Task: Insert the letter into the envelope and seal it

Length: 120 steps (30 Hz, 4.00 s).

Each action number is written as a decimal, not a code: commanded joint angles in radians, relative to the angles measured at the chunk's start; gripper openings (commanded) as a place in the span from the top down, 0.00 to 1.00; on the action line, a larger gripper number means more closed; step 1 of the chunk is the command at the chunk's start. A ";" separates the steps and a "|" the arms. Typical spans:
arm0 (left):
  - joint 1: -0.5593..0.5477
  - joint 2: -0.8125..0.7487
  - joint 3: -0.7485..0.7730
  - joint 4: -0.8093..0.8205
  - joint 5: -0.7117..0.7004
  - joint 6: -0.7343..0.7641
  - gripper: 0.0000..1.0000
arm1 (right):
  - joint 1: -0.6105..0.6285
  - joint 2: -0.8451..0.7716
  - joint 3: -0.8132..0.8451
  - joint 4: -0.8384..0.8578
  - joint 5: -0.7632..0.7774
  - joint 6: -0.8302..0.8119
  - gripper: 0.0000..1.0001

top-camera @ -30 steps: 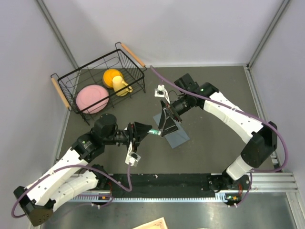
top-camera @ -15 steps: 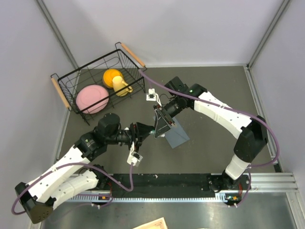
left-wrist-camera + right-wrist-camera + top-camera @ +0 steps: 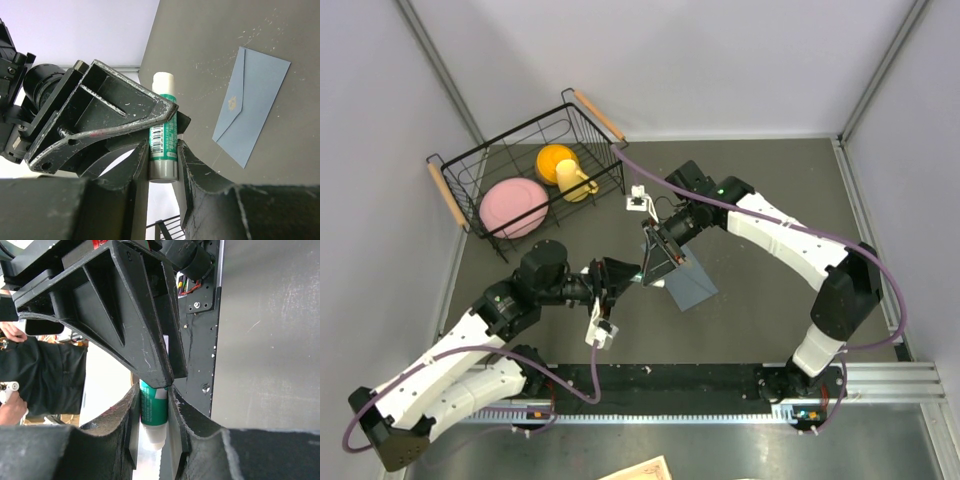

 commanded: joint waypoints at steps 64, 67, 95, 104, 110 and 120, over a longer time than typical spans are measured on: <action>0.323 0.336 0.072 0.776 0.345 -2.564 1.00 | 0.243 -0.634 -0.443 0.768 0.960 -1.072 1.00; 0.323 0.333 0.051 0.886 0.359 -2.616 1.00 | 0.248 -0.641 -0.472 0.777 0.990 -1.145 1.00; 0.223 -0.054 0.046 0.224 0.352 -0.358 0.37 | -0.020 -0.440 -0.182 0.369 0.129 0.028 1.00; 0.132 0.006 0.097 0.168 0.360 -0.231 0.46 | -0.014 -0.401 -0.180 0.366 0.044 0.060 1.00; 0.091 0.024 0.121 0.168 0.360 -0.225 0.57 | -0.005 -0.394 -0.177 0.363 0.033 0.057 1.00; 0.077 0.011 0.136 0.145 0.389 -0.228 0.71 | -0.007 -0.386 -0.177 0.344 0.035 0.045 1.00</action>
